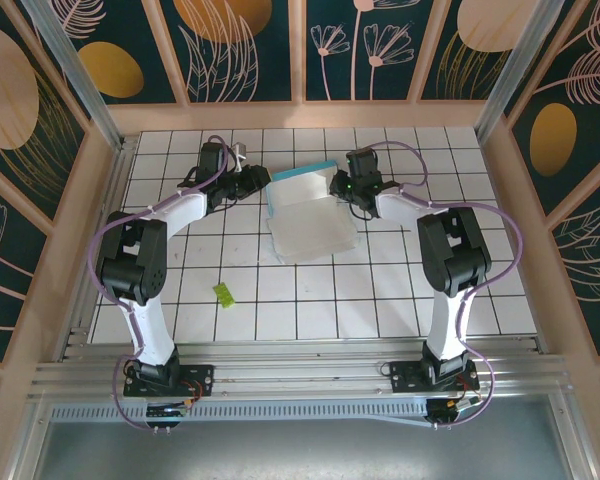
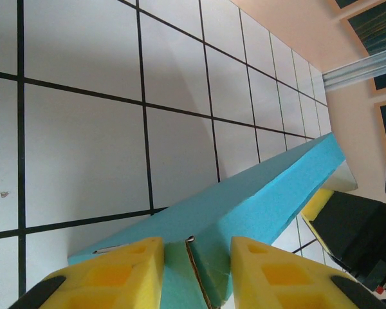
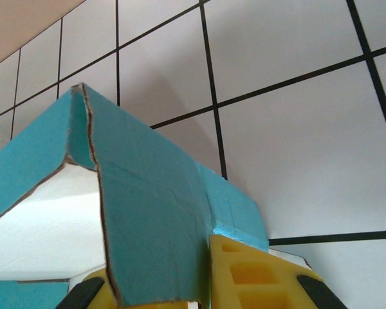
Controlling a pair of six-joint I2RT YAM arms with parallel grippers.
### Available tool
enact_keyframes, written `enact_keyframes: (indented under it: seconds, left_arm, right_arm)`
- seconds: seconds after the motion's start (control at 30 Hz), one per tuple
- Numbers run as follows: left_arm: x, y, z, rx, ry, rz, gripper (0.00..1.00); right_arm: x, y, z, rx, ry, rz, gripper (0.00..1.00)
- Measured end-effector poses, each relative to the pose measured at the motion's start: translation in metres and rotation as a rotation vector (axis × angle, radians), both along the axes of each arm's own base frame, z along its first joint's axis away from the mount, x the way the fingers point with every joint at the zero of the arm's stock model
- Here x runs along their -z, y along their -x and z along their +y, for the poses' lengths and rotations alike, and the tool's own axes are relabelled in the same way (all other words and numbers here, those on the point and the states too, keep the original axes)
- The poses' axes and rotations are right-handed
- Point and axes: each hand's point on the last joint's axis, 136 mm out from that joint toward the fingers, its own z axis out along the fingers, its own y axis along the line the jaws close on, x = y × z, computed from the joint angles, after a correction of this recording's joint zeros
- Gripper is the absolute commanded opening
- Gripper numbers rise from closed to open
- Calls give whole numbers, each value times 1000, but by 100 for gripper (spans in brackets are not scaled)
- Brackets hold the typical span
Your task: Fold the paper box
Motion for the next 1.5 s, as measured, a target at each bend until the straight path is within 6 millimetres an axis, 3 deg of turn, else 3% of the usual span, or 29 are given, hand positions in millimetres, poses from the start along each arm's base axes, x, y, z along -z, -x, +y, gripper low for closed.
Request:
enact_keyframes:
  seconds: [0.23, 0.53, 0.63, 0.77, 0.9, 1.0, 1.03, 1.13, 1.27, 1.4, 1.5]
  left_arm:
    - [0, 0, 0, 0, 0, -1, 32]
    - [-1, 1, -5, 10, 1, -3, 32]
    - [-1, 2, -6, 13, 1, -3, 32]
    - [-1, 2, -6, 13, 1, -3, 32]
    - [-2, 2, -6, 14, 1, -5, 32]
    - [-2, 2, -6, 14, 1, -4, 32]
    - [-2, 2, -6, 14, 1, -3, 32]
    - [-2, 2, -6, 14, 1, -1, 32]
    - [-3, 2, -6, 14, 1, -2, 32]
    - [-3, 1, -6, 14, 1, -3, 32]
    - [-3, 1, -6, 14, 1, -2, 32]
  right_arm:
    - [6, 7, 3, 35, -13, -13, 20]
    - [45, 38, -12, 62, 97, 14, 30]
    - [48, 43, -18, 62, 122, 15, 35]
    - [25, 48, -20, 39, 125, -36, 46]
    - [-16, 54, -19, -26, 100, -128, 51]
    - [-49, 59, -24, -101, 64, -221, 65]
    - [-59, 60, -30, -130, 49, -264, 65]
    - [-80, 49, -61, -190, 37, -362, 63]
    - [-76, 14, -93, -287, 66, -390, 60]
    - [-52, -14, -84, -470, 80, -385, 59]
    - [-29, -12, -69, -623, 88, -378, 59]
